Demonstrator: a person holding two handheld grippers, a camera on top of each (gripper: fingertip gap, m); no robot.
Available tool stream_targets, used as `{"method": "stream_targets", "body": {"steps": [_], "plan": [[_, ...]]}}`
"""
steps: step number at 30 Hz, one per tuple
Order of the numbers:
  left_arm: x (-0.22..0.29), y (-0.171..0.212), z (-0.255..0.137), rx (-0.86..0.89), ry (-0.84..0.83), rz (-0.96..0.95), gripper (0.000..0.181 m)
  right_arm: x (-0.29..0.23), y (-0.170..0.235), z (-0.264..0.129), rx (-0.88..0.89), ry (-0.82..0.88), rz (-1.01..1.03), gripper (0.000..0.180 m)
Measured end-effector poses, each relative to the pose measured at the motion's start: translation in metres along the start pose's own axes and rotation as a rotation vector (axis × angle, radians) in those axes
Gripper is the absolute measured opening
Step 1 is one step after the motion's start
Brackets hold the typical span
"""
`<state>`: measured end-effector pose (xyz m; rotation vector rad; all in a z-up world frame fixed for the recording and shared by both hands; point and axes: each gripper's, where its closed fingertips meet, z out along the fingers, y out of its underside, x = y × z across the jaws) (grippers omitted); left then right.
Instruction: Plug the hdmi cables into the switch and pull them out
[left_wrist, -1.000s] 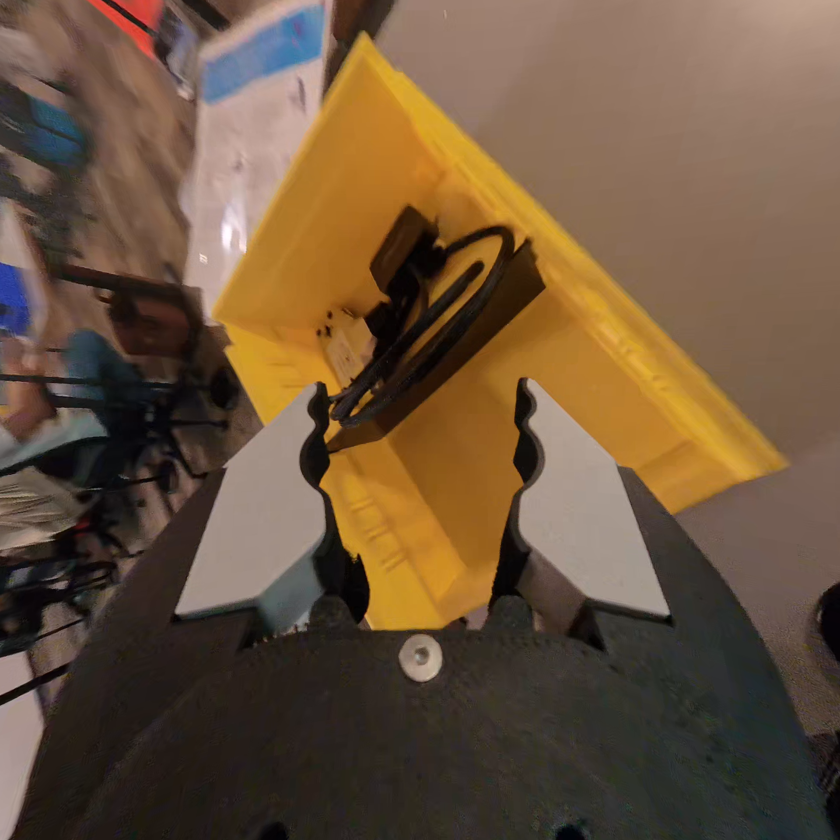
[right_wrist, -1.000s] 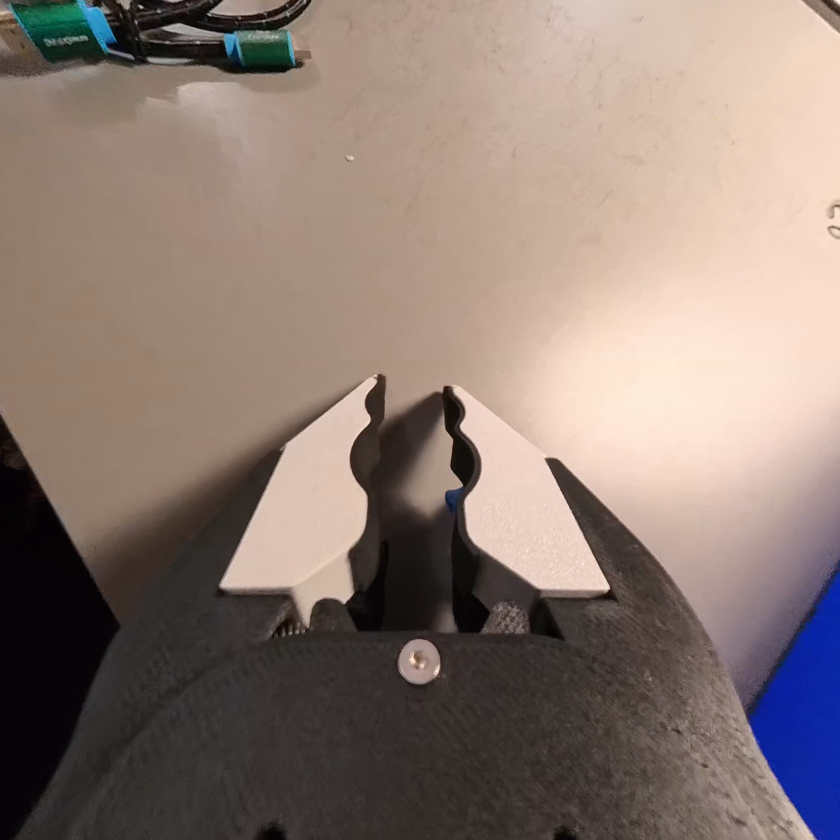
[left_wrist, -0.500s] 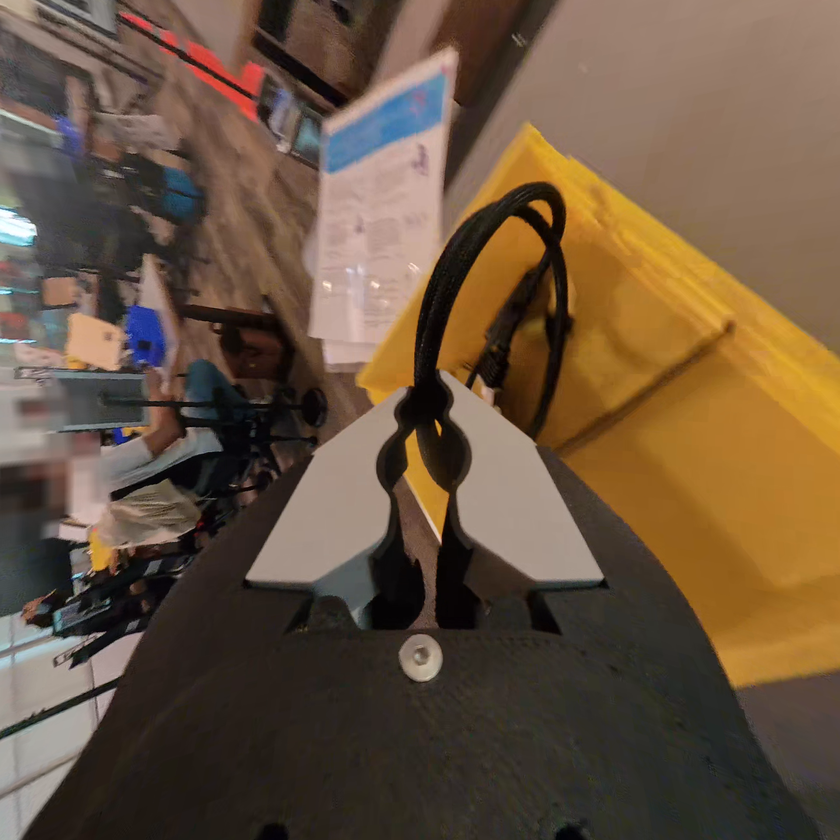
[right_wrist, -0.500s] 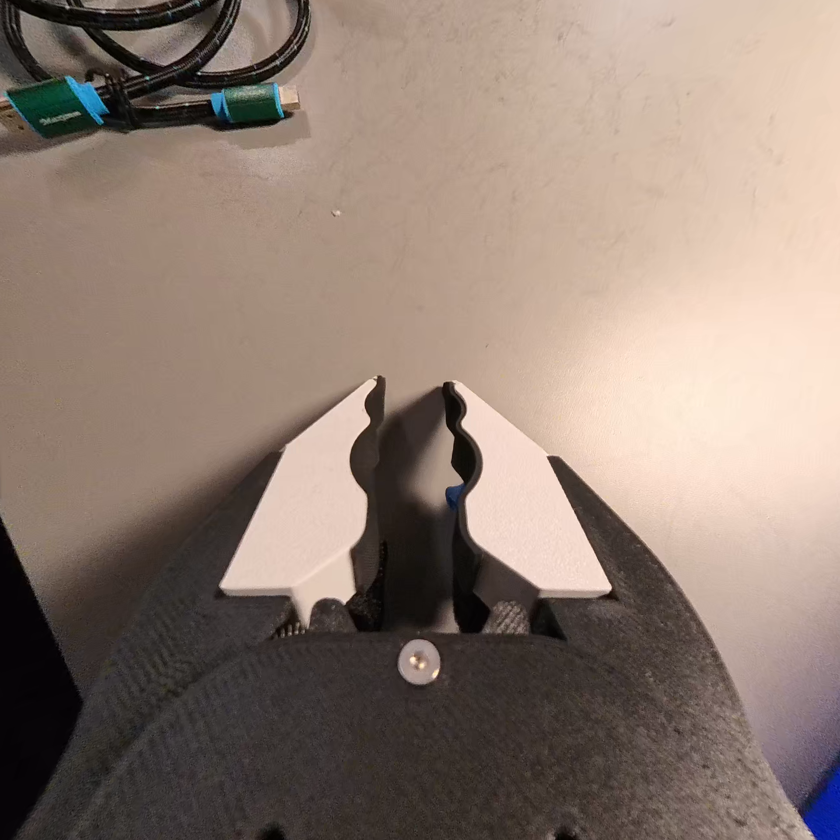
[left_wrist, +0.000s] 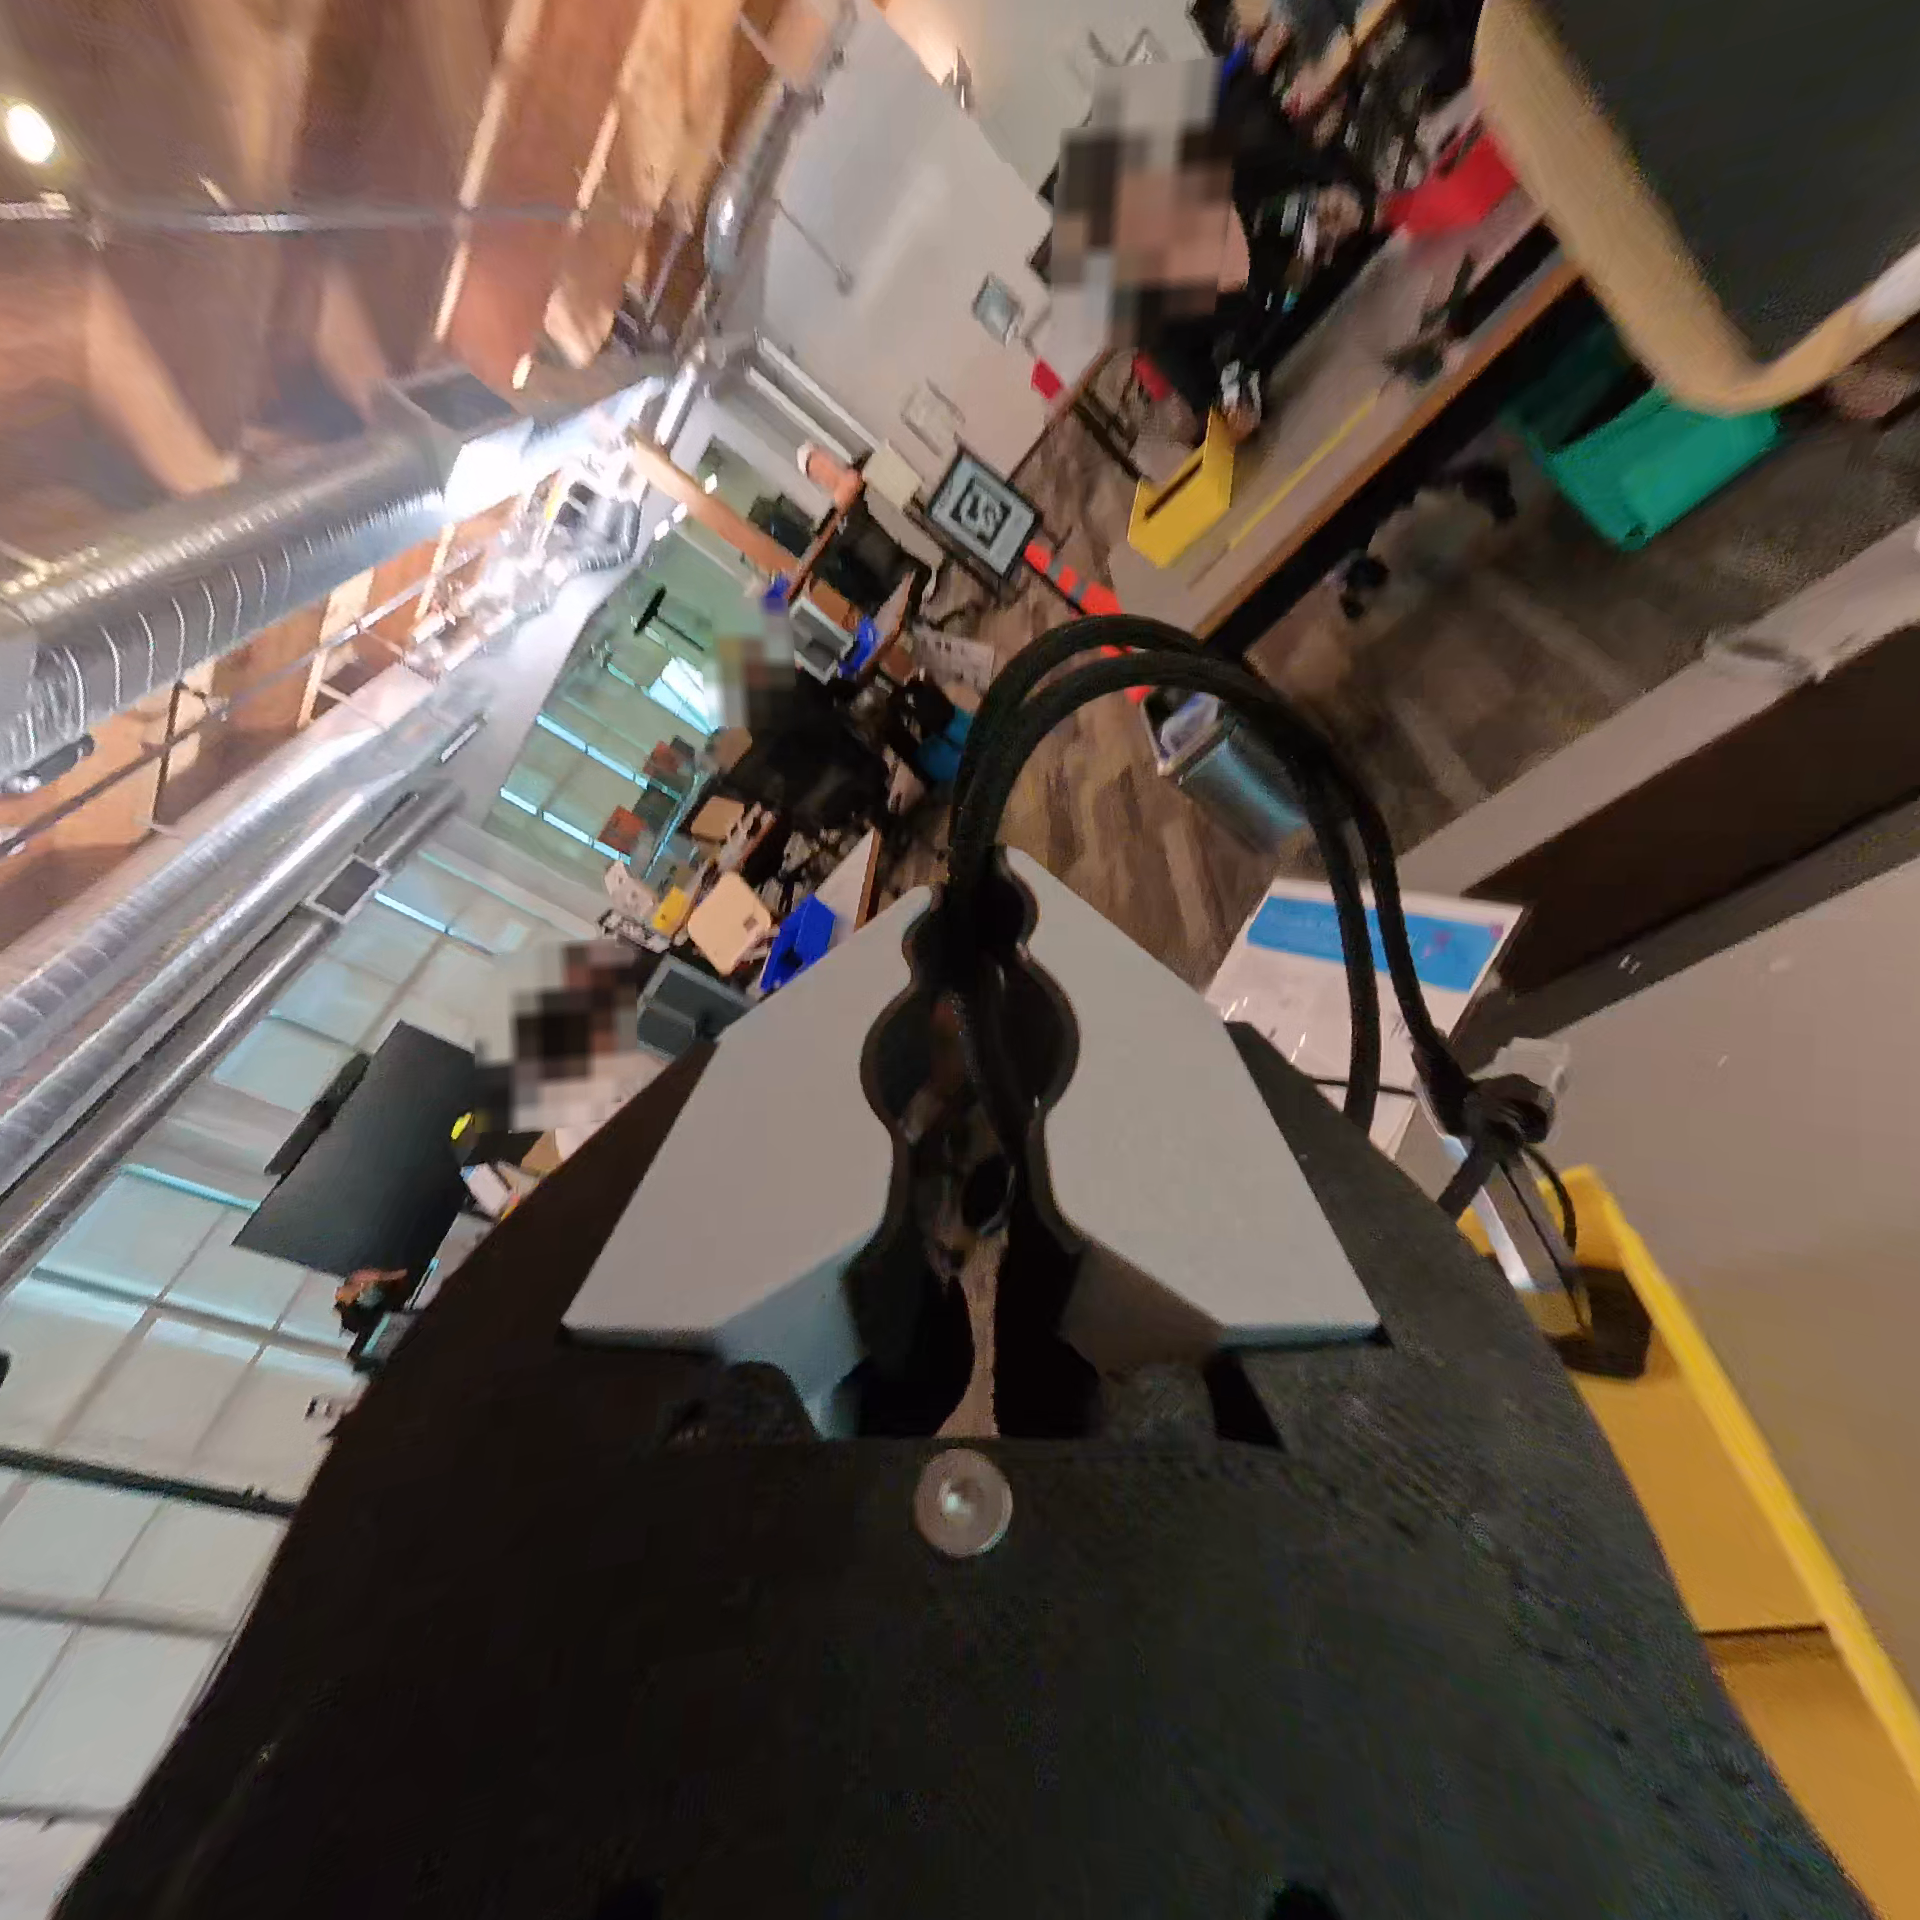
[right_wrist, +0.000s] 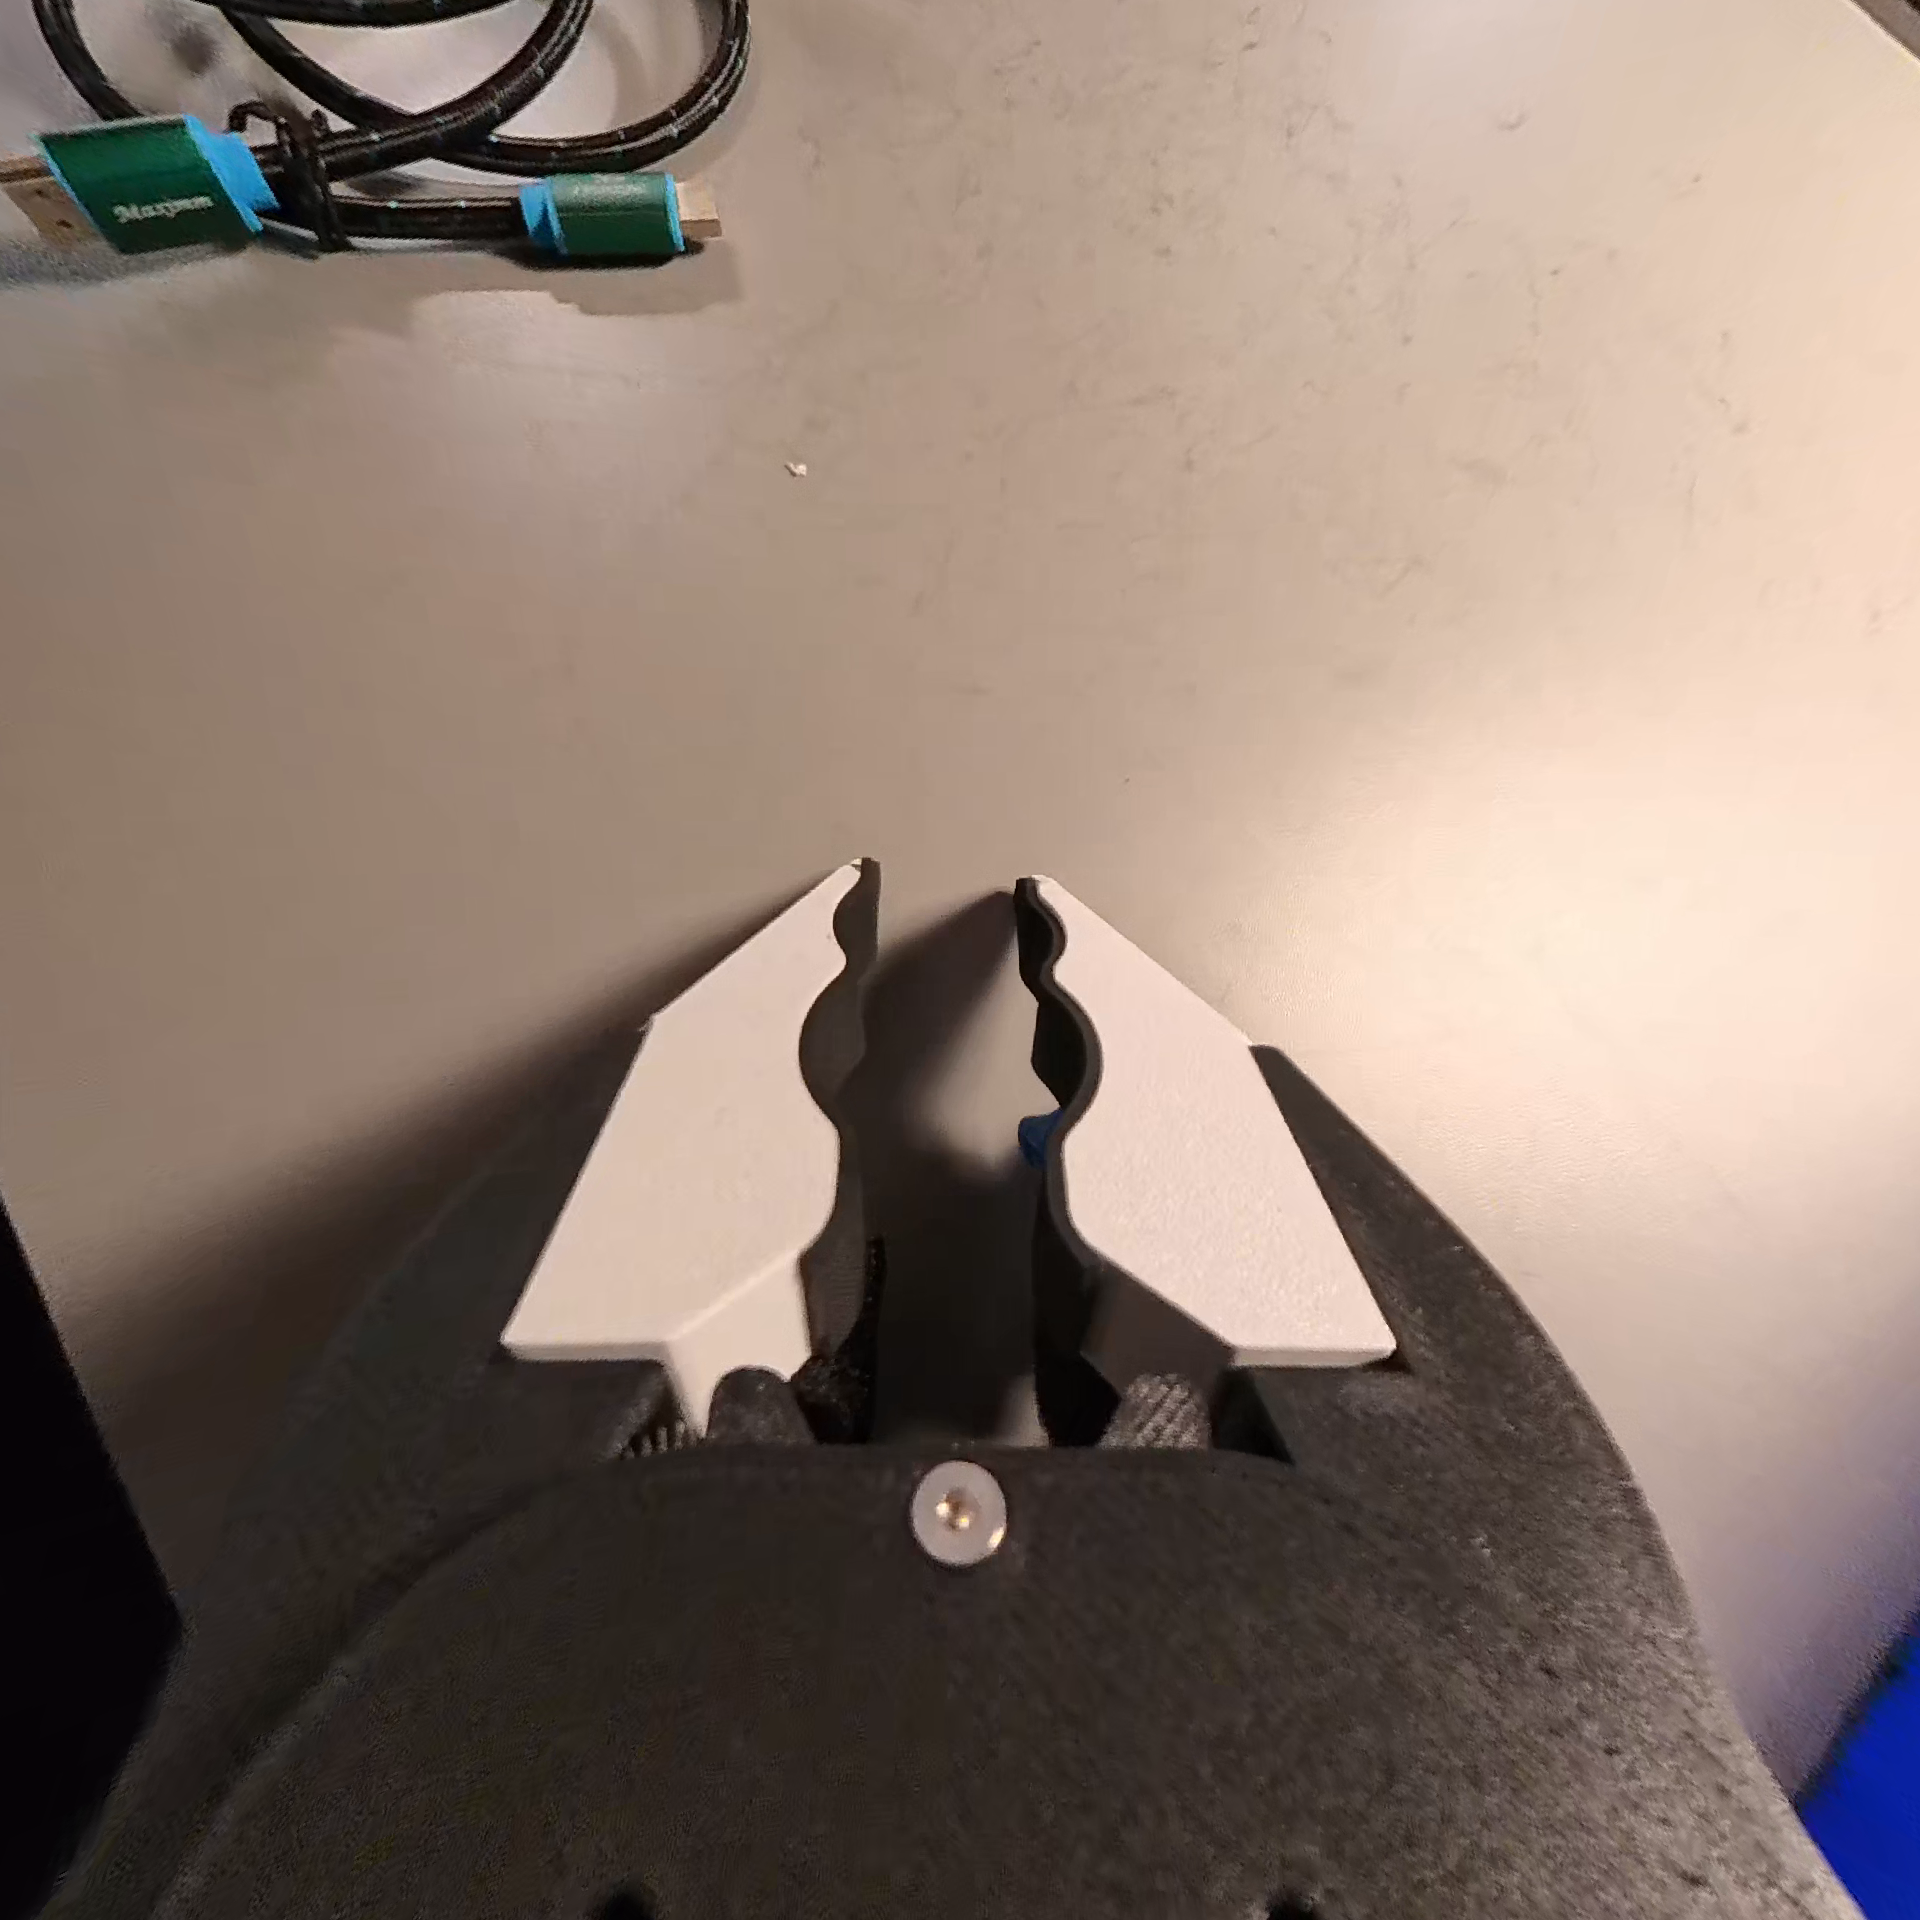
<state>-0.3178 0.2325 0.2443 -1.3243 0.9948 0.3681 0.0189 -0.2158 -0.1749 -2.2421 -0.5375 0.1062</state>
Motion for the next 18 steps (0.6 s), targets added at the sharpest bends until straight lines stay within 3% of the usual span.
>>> {"method": "stream_targets", "body": {"steps": [4, 10, 18], "plan": [[0.015, -0.057, -0.028, 0.084, 0.072, 0.001, 0.006, -0.002, -0.001, 0.000, 0.005, 0.006, -0.024, 0.029], [0.096, -0.118, -0.068, 0.189, 0.325, 0.023, 0.007, -0.003, -0.001, -0.001, 0.010, 0.016, -0.052, 0.029], [0.242, -0.164, -0.126, 0.311, 0.855, -0.104, 0.007, -0.005, -0.002, -0.002, 0.018, 0.018, -0.073, 0.033]]}}
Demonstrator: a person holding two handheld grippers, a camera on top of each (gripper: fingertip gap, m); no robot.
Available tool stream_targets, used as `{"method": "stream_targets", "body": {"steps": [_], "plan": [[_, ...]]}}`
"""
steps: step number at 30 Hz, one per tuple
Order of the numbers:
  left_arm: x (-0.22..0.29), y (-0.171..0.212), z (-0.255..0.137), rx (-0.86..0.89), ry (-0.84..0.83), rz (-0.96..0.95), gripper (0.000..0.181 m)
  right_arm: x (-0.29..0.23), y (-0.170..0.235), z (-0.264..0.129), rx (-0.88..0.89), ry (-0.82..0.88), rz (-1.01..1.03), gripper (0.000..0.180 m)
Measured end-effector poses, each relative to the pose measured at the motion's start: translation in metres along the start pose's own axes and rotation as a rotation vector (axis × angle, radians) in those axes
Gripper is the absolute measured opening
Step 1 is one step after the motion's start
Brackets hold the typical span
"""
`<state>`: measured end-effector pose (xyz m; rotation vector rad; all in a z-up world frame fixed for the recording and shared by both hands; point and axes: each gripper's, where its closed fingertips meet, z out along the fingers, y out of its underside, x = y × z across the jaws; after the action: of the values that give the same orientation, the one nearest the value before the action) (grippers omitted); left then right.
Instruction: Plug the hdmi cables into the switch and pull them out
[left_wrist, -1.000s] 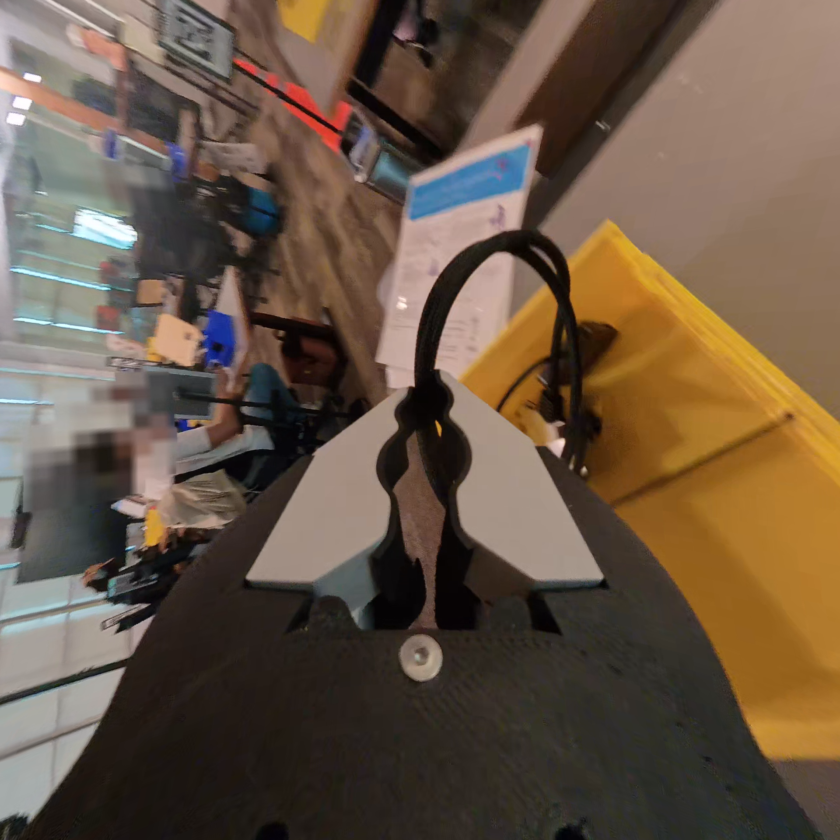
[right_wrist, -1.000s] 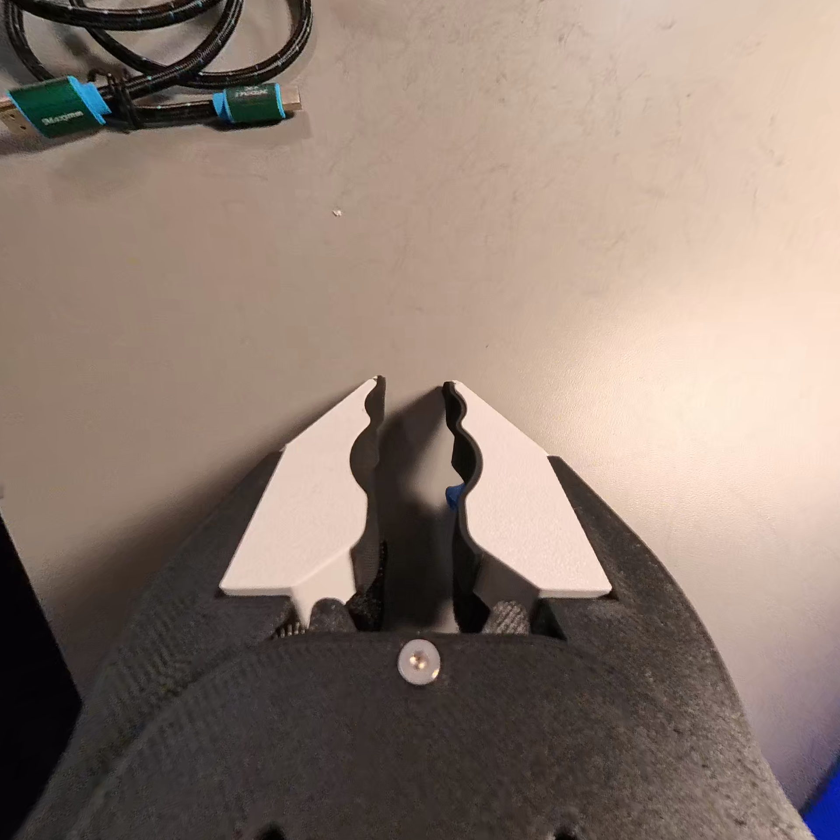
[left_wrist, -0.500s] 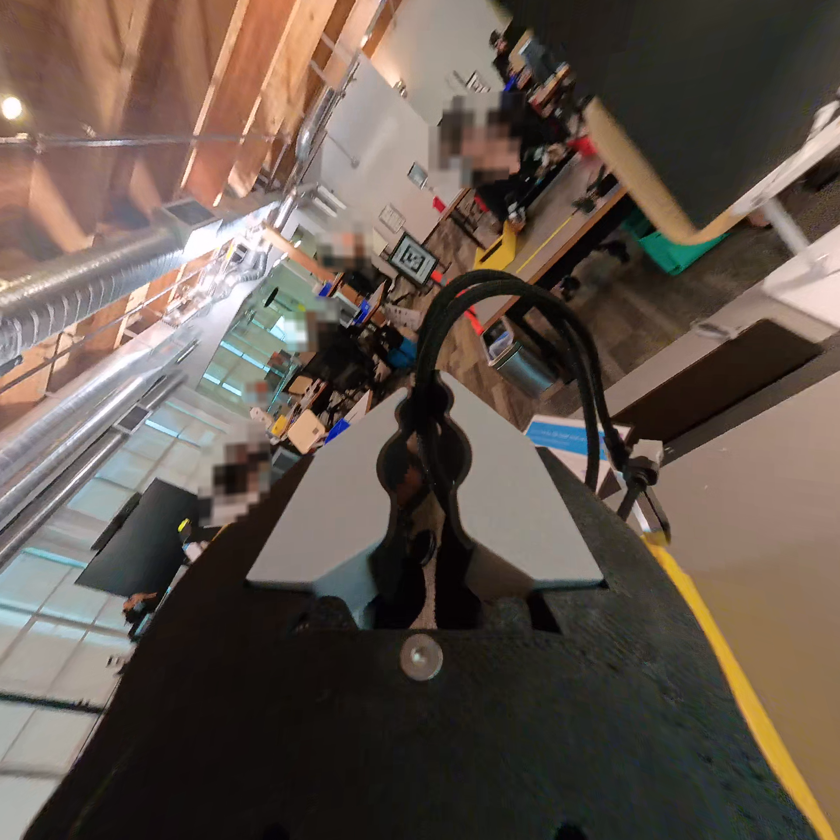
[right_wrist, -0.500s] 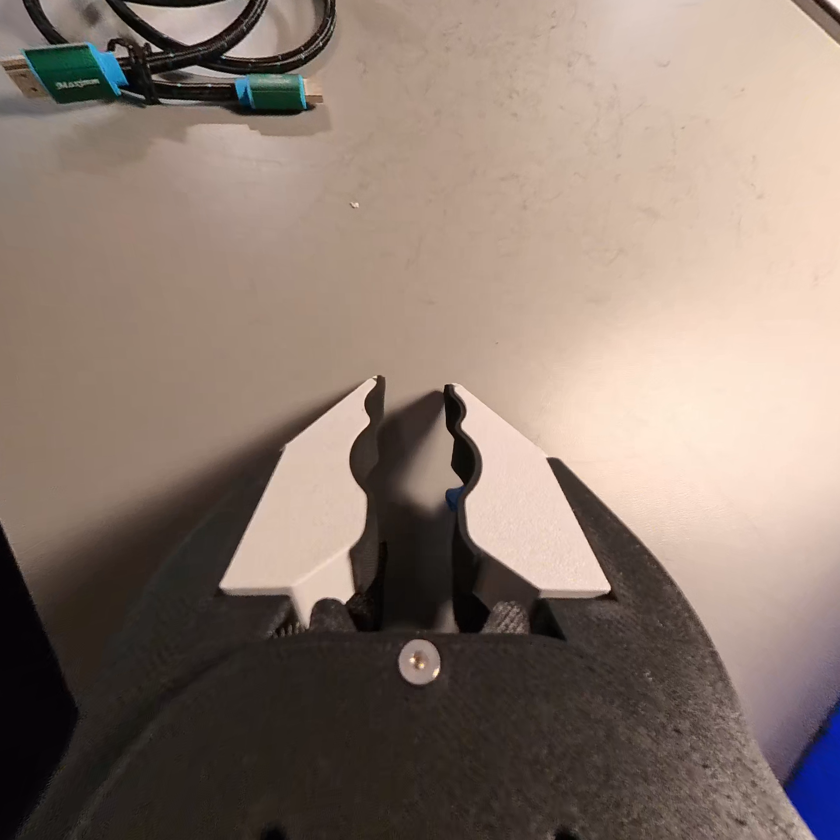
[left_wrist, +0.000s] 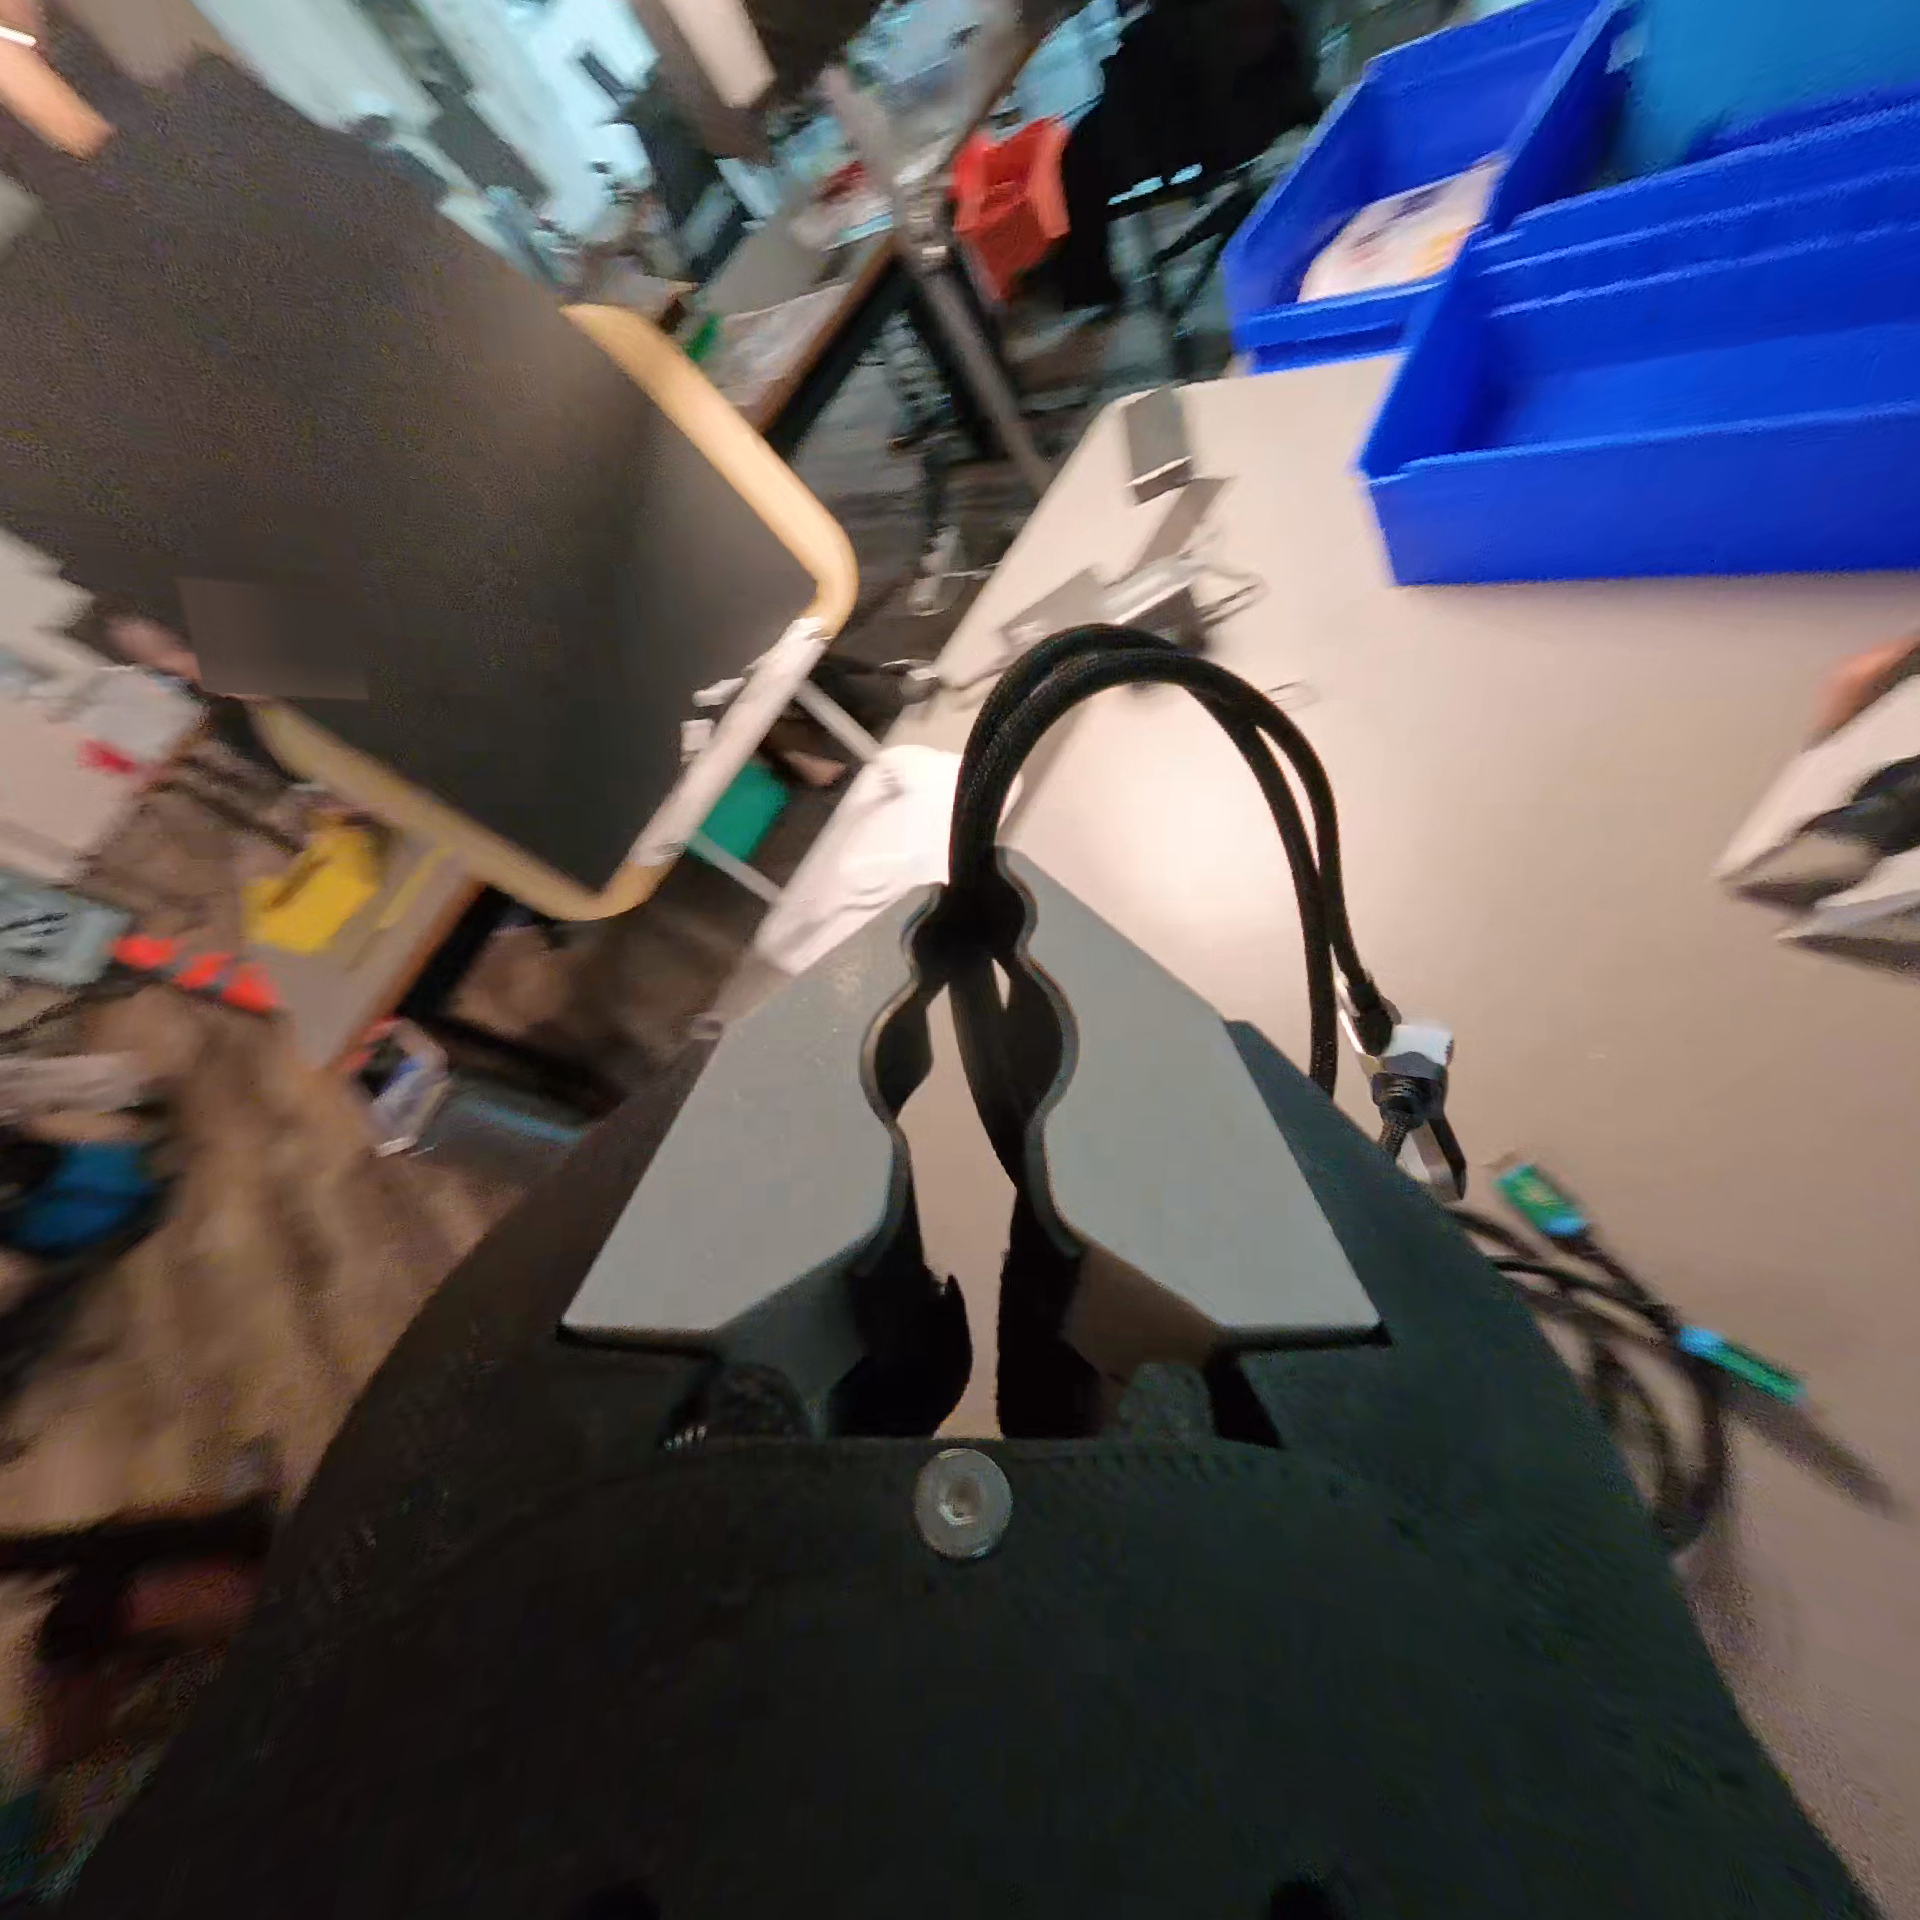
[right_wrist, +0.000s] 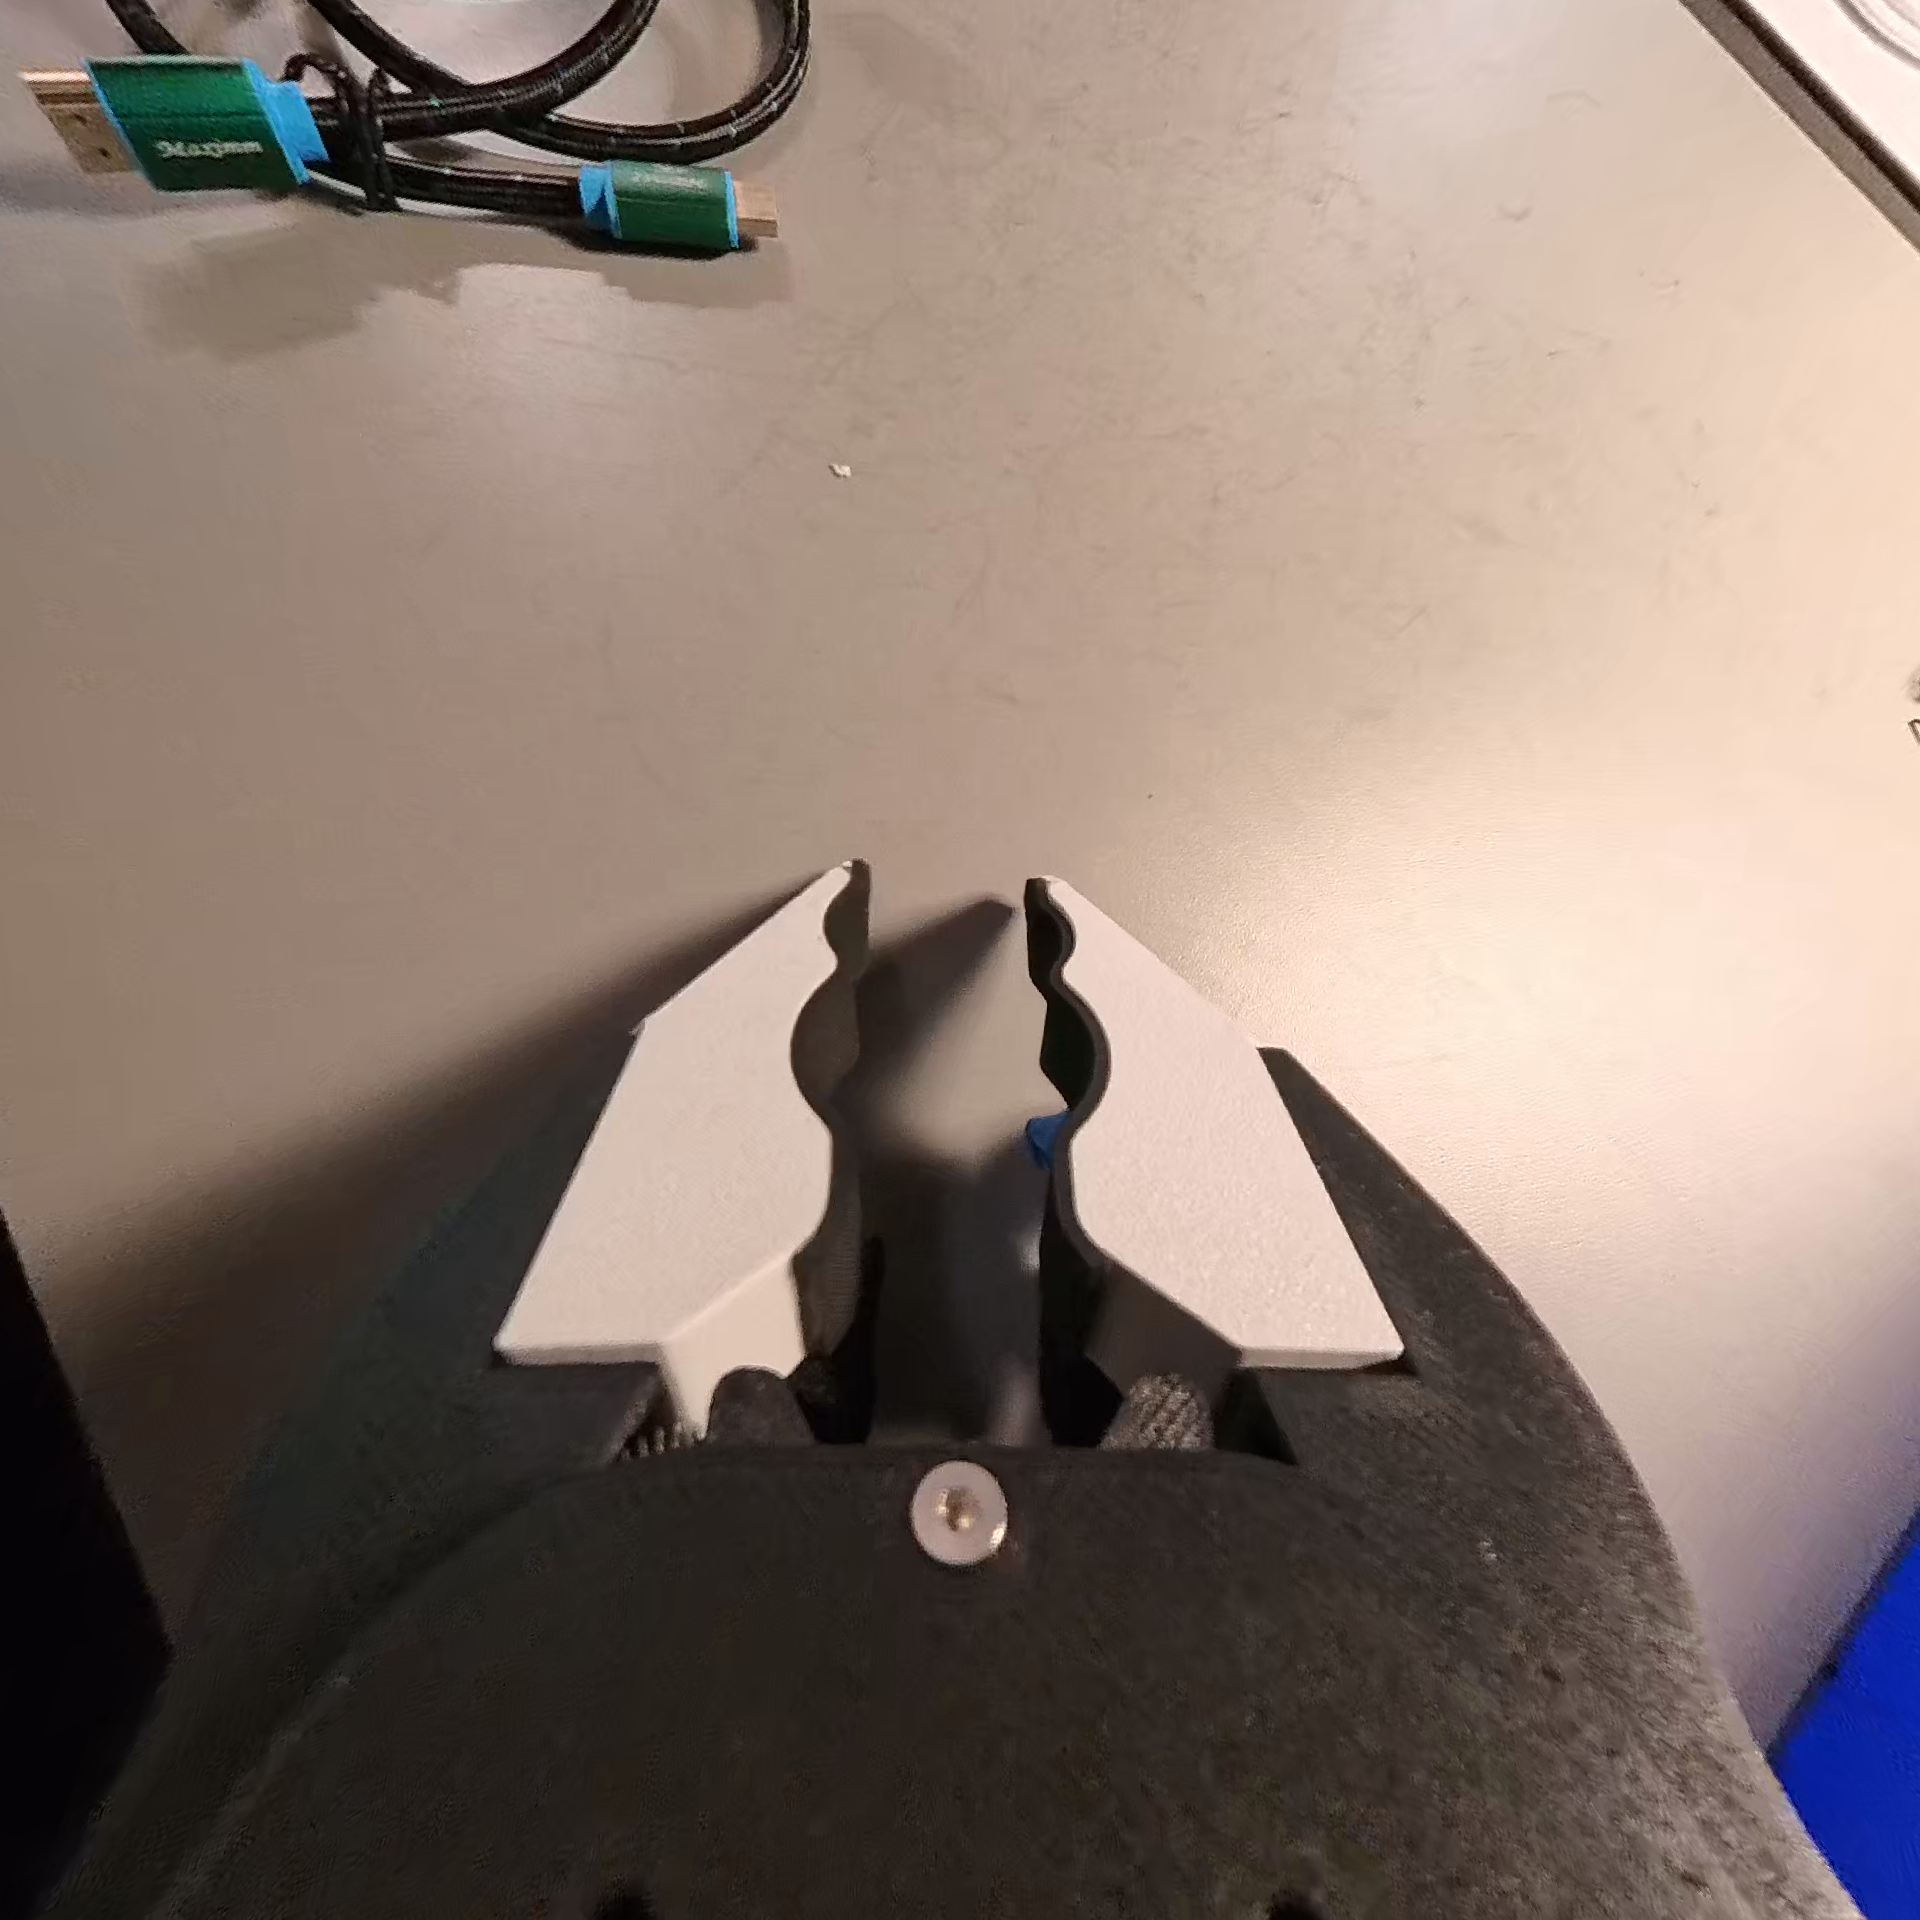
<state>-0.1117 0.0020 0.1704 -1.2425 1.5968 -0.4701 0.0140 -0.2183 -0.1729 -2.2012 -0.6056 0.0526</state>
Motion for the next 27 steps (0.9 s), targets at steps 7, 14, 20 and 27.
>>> {"method": "stream_targets", "body": {"steps": [7, 14, 20, 27], "plan": [[0.071, 0.038, 0.097, -0.009, 0.332, -0.211, 0.006, -0.001, 0.000, 0.000, 0.002, -0.013, 0.001, 0.040], [0.073, 0.087, 0.163, -0.058, 0.365, -0.299, 0.007, -0.001, -0.002, 0.001, 0.001, -0.026, 0.006, 0.046], [0.069, 0.142, 0.204, -0.168, 0.354, -0.340, 0.008, 0.016, -0.019, 0.007, 0.034, 0.007, -0.024, 0.052], [0.074, 0.197, 0.234, -0.241, 0.418, -0.399, 0.008, 0.067, -0.037, 0.028, -0.019, 0.082, -0.115, 0.063]]}}
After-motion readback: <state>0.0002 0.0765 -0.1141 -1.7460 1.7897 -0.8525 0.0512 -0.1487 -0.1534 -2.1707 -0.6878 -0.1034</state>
